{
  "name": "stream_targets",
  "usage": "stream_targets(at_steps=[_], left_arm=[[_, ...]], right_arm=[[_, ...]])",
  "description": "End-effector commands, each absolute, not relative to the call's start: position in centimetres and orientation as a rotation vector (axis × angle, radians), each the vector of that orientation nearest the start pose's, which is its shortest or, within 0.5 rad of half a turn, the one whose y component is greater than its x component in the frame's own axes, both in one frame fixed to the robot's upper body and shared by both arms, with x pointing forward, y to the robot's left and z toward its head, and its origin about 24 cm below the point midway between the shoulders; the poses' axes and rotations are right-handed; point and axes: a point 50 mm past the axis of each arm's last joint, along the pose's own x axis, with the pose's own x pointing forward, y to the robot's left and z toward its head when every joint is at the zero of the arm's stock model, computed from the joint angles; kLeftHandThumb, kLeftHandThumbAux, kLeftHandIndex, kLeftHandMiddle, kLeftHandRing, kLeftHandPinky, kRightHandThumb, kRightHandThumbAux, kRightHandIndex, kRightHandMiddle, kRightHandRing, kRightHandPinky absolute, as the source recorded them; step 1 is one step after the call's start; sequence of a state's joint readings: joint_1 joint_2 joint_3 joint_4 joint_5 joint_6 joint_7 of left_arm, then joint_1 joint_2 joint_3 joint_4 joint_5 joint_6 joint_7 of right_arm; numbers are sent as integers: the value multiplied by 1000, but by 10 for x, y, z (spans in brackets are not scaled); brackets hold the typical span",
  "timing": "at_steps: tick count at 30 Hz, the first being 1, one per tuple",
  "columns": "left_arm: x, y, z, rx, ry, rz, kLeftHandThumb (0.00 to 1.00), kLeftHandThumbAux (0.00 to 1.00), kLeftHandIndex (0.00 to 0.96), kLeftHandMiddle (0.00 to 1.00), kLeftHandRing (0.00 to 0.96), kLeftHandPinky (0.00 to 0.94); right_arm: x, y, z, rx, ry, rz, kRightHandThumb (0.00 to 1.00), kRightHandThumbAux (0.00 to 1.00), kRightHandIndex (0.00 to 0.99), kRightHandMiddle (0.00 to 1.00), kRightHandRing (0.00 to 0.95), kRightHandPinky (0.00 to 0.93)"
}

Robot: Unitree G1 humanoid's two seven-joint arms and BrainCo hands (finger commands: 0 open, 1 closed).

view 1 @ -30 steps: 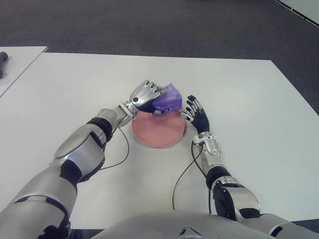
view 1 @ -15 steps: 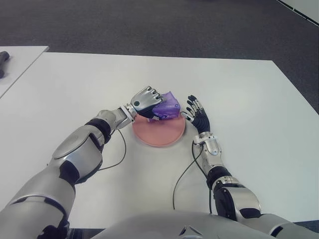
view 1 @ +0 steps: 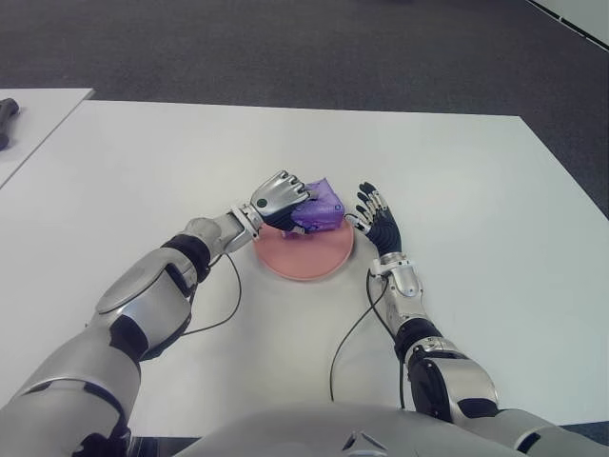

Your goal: Put the tissue paper into the plate.

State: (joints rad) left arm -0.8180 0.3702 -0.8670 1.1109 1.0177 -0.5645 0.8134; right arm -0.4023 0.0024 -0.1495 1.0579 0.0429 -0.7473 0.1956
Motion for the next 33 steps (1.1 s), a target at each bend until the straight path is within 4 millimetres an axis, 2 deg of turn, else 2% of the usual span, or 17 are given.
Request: stream_targets(at_steps=[1,14,19,21,23,24,25,26,29,33], left_arm=[[323,123,22,1519,-706,-632,703,704,445,773,772,777],[321,121,33,1470,-727,-648,704,702,442,780,782,797],[321,119,37,1446,-720,-674,693,702,438,790,787,790],[320,117,40,1426,-708,-707,692,702,437,785,769,761],[319,117,43,1391,-668,-770,407,557,468,735,720,701],[318,116,45,1376,-610,-836,361,531,470,724,710,688],[316,117,46,1366,-570,-882,281,467,402,523,500,497],[316,117,47,1361,-526,-930,229,426,358,393,364,373],[315,116,48,1356,-453,-1002,148,345,236,187,153,168],[313,116,50,1333,-390,-1064,101,279,92,43,33,37]], right_arm=[[246,-149,-65,104,152,77,96,706,62,30,13,55],[247,-150,-65,104,154,76,96,706,62,30,13,55],[248,-151,-65,104,154,76,96,706,62,30,13,55],[248,-151,-65,104,154,76,96,706,62,30,13,55],[248,-151,-65,104,154,76,96,706,62,30,13,55],[248,-151,-65,104,154,76,96,706,62,30,13,55],[248,-151,-65,104,154,76,96,706,62,30,13,55],[248,-151,-65,104,154,76,96,706,62,30,13,55],[248,-151,-65,104,154,76,96,706,62,30,13,55],[248,-152,-65,104,154,76,96,706,62,30,13,55]])
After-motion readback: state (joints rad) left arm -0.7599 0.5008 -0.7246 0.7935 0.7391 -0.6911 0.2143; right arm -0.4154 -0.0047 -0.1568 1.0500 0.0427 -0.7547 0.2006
